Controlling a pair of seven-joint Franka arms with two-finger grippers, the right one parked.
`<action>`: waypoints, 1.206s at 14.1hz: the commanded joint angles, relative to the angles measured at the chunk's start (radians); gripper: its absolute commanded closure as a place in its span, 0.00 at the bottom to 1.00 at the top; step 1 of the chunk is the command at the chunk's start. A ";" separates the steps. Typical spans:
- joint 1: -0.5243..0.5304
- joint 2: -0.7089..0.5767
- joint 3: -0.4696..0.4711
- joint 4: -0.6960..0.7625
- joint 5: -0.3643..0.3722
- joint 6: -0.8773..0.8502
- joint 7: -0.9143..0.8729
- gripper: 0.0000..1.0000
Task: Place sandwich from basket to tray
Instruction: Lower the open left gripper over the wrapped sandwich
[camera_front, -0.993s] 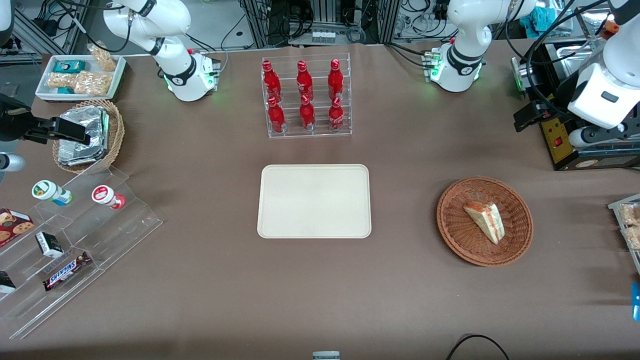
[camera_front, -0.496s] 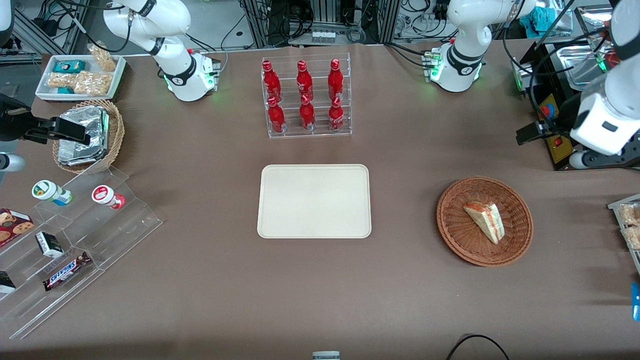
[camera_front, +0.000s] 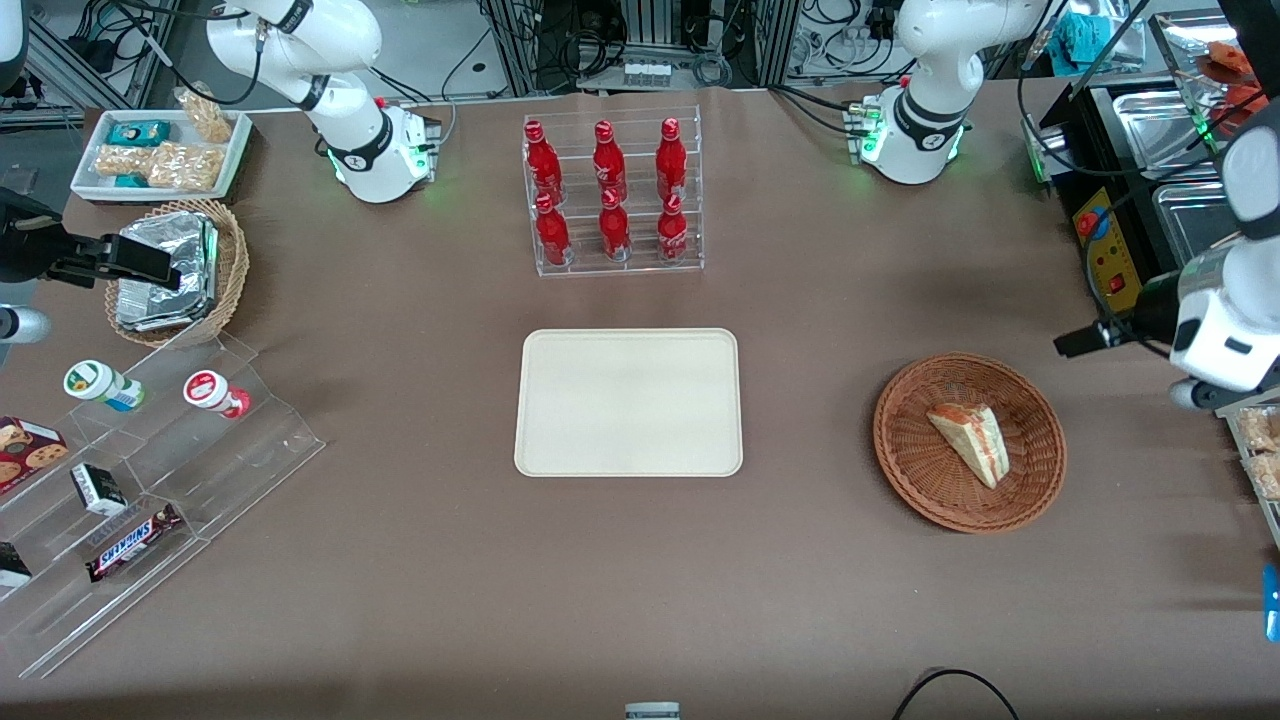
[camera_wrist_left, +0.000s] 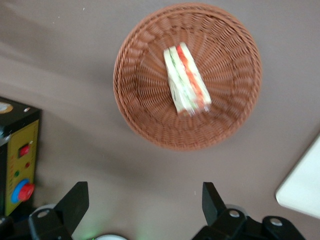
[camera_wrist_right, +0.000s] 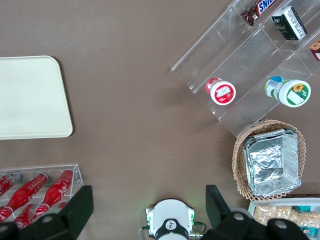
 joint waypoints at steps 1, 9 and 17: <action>0.036 0.031 -0.005 -0.102 -0.011 0.172 -0.007 0.00; -0.036 0.189 -0.016 -0.080 -0.035 0.397 -0.238 0.00; -0.059 0.266 -0.016 -0.083 -0.035 0.409 -0.315 0.00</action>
